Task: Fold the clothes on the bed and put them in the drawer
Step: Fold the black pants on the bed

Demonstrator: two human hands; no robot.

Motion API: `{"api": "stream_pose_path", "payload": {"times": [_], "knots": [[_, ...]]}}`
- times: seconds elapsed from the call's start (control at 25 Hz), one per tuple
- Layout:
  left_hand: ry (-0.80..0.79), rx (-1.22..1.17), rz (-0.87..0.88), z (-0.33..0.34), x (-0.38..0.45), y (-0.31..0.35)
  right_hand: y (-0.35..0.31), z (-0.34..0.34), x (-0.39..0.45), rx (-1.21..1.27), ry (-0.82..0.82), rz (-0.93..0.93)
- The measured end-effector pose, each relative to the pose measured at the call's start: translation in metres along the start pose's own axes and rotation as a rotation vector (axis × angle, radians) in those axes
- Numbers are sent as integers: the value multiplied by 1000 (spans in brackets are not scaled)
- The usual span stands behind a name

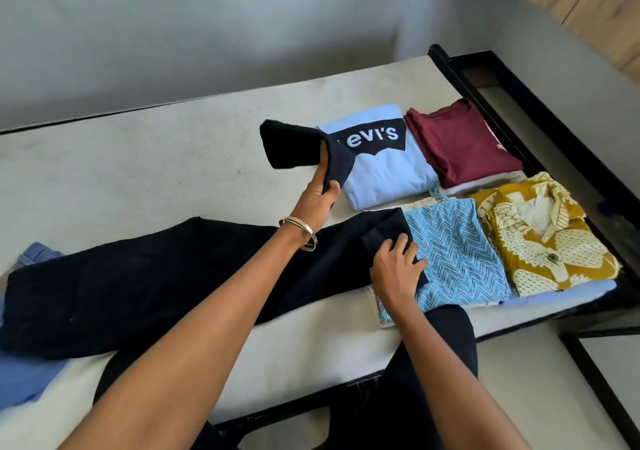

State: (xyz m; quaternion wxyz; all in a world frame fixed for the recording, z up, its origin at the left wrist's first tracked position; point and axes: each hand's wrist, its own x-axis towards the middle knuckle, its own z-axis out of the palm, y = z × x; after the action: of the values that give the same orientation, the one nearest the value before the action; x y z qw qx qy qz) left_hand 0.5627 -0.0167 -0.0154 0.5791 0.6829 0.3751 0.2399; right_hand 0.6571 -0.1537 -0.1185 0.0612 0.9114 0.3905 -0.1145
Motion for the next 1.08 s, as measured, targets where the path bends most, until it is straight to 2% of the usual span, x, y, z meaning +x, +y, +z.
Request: {"api": "stream_pose_path", "payload": {"times": [0.08, 0.2, 0.24, 0.32, 0.44, 0.48, 0.56, 0.64, 0.72, 0.8, 0.84, 0.92, 1.0, 1.08], "knots": [[-18, 33, -2, 6, -6, -4, 20, -28, 7, 255, 63, 102], [4, 65, 96, 11, -12, -2, 93, -71, 44, 714, 211, 308], [13, 65, 142, 13, -13, -2, 123, -81, 58, 805, 187, 314], [42, 113, 239, 19, -12, -6, 163, -87, 76, 883, 38, 223], [45, 378, 332, 34, -3, -24, 179, -64, 100, 707, -114, 203], [-26, 544, 352, 43, -1, -32, 178, -50, 102, 605, -140, 224], [-366, 939, 323, 69, -4, -48, 169, -29, 93, 483, -68, 302], [-725, 1231, 257, 101, -22, -67, 149, -19, 71, 640, 94, 279], [-888, 1315, 203, 125, -44, -85, 125, -16, 45, 918, 283, 265], [-862, 1224, 236, 130, -59, -100, 111, -16, 18, 1138, 406, 343], [-789, 1125, 288, 125, -65, -106, 106, -18, 7, 1263, 430, 383], [-501, 899, 372, 110, -72, -117, 105, -16, 4, 1418, 417, 406], [-231, 853, 176, 88, -82, -126, 111, -10, 16, 1364, 328, 455], [-168, 966, -87, 62, -89, -135, 120, -9, 29, 1384, 259, 552]]}}
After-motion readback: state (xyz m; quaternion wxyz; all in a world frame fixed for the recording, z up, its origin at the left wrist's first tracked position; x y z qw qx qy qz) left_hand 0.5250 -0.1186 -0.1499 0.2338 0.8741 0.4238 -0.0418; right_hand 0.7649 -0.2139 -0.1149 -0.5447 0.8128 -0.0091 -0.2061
